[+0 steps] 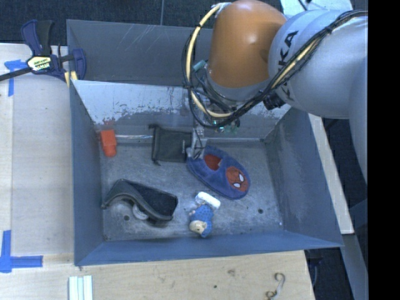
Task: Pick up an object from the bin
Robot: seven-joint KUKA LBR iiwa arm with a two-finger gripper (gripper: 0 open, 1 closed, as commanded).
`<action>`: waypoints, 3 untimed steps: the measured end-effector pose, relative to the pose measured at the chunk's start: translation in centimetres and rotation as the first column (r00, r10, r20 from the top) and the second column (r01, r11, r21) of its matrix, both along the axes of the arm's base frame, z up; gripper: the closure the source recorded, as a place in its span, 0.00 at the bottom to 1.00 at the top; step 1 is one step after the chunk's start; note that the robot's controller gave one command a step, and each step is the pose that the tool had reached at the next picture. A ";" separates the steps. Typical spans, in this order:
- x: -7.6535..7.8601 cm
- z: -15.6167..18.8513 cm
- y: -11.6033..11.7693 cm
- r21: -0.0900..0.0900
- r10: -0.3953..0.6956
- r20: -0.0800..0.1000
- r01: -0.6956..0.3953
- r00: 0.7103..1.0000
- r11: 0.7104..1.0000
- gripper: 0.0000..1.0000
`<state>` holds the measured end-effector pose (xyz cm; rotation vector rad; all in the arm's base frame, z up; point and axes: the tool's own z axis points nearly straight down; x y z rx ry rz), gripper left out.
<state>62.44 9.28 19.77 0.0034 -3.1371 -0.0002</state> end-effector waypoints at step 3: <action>-1.0 -1.0 -3.3 -0.001 0.170 0.017 -0.170 0.985 0.986 1.00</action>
Offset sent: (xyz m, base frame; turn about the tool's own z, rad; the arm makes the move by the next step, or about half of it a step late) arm -0.0058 -0.0451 -0.1277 -0.2008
